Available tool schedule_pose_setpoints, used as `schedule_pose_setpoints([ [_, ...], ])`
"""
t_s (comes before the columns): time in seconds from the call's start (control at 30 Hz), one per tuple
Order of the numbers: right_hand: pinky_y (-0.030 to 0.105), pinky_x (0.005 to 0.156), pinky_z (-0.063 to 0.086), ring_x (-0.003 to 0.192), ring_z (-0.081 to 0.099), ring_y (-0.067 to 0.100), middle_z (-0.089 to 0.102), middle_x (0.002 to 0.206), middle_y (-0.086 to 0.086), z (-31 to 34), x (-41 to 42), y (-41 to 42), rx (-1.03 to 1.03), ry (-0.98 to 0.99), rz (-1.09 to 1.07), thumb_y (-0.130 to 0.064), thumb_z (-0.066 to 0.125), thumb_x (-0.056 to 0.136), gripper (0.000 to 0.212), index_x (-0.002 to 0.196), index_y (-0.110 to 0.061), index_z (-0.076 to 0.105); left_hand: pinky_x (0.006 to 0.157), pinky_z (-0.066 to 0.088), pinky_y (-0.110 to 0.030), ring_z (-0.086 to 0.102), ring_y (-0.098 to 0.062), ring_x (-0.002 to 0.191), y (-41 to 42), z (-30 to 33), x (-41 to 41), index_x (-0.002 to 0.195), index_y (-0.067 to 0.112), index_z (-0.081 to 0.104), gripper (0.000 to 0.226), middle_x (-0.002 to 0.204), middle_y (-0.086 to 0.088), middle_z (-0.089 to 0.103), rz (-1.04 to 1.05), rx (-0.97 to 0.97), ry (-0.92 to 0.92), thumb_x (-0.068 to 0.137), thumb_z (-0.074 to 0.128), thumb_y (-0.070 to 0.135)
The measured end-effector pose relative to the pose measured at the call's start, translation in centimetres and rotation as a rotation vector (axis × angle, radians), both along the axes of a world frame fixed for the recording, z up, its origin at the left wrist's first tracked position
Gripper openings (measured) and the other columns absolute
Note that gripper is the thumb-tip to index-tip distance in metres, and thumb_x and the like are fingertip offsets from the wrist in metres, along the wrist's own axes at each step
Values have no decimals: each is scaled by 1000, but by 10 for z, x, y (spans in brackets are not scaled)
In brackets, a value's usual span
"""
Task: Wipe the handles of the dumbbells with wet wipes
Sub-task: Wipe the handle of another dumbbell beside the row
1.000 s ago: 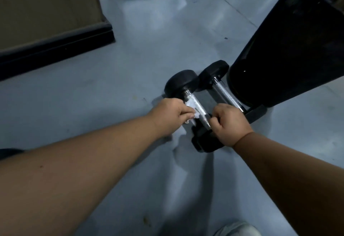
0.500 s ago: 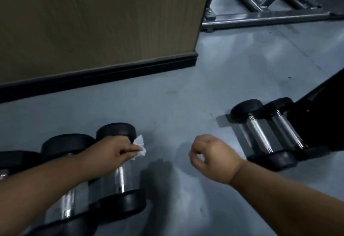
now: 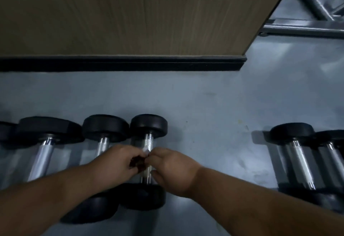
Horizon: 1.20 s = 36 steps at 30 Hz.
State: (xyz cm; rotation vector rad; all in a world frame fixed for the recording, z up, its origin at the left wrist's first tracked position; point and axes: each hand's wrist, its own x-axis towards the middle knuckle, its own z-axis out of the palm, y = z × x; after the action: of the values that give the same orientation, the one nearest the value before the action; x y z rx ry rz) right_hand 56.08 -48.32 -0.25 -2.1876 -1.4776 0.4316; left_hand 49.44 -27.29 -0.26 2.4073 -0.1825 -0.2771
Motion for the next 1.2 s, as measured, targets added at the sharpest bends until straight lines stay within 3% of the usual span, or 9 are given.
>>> schedule_pose_setpoints([
  [0.23, 38, 63, 56, 83, 62, 32, 60, 108, 14, 37, 26, 5, 164, 22, 320, -12, 63, 90, 25, 115, -9, 58, 61, 44, -12, 64, -3, 73, -12, 72, -7, 91, 34, 43, 40, 80, 15, 64, 80, -114, 136, 82, 80, 21],
  [0.4, 33, 67, 50, 78, 59, 26, 61, 97, 11, 10, 21, 26, 227, 18, 274, -8, 68, 85, 27, 111, -13, 61, 62, 42, -11, 60, 2, 74, -12, 65, -21, 98, 32, 45, 36, 78, 14, 61, 228, -63, 143, 83, 71, 12],
  [0.53, 31, 70, 54, 77, 61, 22, 62, 91, 9, -12, 1, 22, 226, 112, 168, -12, 61, 89, 15, 101, -9, 71, 78, 52, -23, 61, 0, 86, -26, 39, -60, 108, 37, 46, 40, 92, 13, 64, 430, -61, 181, 81, 72, 25],
  [0.67, 14, 76, 50, 77, 57, 11, 60, 92, 4, -17, -1, 6, 175, 108, 196, -19, 68, 92, 11, 98, -14, 75, 113, 35, -28, 37, -15, 136, -57, 15, -81, 145, 23, 32, 91, 146, 1, 40, 598, 140, 281, 73, 74, 60],
  [0.73, 6, 77, 41, 76, 52, 7, 58, 91, 3, -20, 6, 2, 177, 81, 186, -18, 70, 91, 7, 95, -15, 76, 118, 28, -28, 27, -19, 145, -74, 8, -74, 152, 14, 23, 116, 156, -4, 28, 676, 64, 349, 64, 78, 66],
  [0.83, 13, 72, 40, 76, 46, 4, 54, 91, 2, -31, 9, -1, 148, 79, 182, -22, 67, 93, 11, 91, -15, 75, 118, 31, -35, 28, -26, 144, -94, -7, -60, 154, 6, 12, 140, 154, -11, 31, 772, 29, 467, 49, 84, 65],
  [0.93, 23, 77, 46, 86, 55, 14, 59, 97, 7, -47, 5, 0, 105, 105, 187, -18, 64, 94, 15, 92, -9, 75, 109, 36, -28, 42, -27, 131, -99, -21, -56, 145, 4, 27, 120, 138, -9, 47, 842, 181, 444, 47, 72, 57],
  [1.03, 27, 81, 49, 92, 57, 20, 63, 99, 6, -57, 7, 7, 111, 78, 234, -14, 67, 92, 10, 95, -9, 75, 90, 46, -25, 54, -19, 109, -96, -26, -59, 113, 17, 50, 80, 107, 3, 55, 802, 163, 377, 50, 69, 63],
  [1.2, 25, 74, 47, 79, 56, 15, 63, 83, 3, -61, 34, 18, 195, 127, 156, -19, 72, 90, 12, 82, -12, 65, 73, 35, -23, 55, -16, 89, -99, -29, -58, 94, 19, 52, 50, 79, 10, 50, 993, 56, 184, 65, 51, 59],
])
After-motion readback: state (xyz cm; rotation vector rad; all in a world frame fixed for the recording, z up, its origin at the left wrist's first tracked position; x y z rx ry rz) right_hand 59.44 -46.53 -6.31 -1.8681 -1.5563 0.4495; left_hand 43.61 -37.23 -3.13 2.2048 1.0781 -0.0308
